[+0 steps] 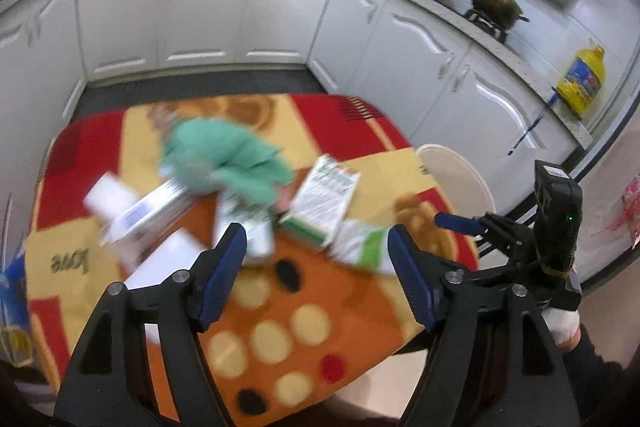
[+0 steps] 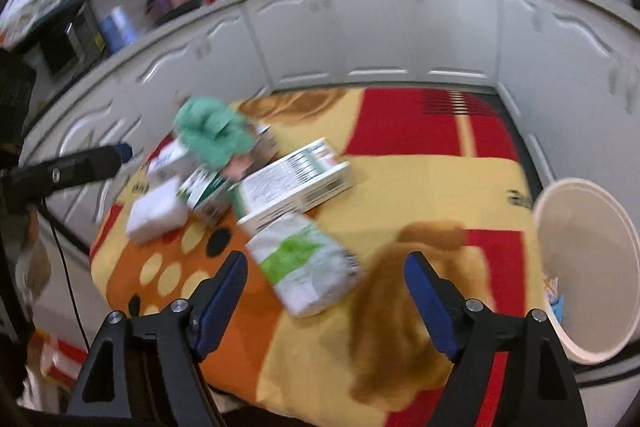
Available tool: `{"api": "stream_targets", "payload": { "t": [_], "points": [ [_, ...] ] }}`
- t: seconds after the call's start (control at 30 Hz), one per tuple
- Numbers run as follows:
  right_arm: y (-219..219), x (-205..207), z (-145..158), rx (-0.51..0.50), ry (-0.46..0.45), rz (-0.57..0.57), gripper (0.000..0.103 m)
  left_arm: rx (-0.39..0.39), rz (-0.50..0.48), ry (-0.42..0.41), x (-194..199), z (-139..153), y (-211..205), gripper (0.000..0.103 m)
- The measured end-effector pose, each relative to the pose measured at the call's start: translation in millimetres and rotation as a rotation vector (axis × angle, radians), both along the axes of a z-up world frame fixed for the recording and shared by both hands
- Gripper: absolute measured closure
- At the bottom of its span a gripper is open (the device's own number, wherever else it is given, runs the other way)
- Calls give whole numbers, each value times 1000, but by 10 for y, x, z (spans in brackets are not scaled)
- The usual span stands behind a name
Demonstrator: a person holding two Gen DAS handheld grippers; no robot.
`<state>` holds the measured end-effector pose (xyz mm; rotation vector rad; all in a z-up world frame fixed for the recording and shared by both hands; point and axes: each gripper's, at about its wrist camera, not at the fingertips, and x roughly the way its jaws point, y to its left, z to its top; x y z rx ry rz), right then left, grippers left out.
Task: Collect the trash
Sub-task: 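Move both tools back over the table toward the white sponge and green-printed bag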
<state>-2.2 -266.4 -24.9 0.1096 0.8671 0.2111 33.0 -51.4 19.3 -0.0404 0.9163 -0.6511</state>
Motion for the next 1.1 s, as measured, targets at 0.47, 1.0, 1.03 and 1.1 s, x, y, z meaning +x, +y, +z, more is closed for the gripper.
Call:
{"api": "stream_targets", "payload": {
  "t": [0.47,1.0,1.03,1.1],
  "points": [
    [275,239,-252,-70,52,80,16,172,35,-30,189,-605,592,27],
    [280,453,-519,-75,102,125,13,225,-50,41,418,-875,491,26],
    [269,455,-521,-68,94,124,13,247,-57,32,388,-876,464,26],
    [257,433,-517,-73,84,121,27,270,-68,15,345,-866,431,26]
  ]
}}
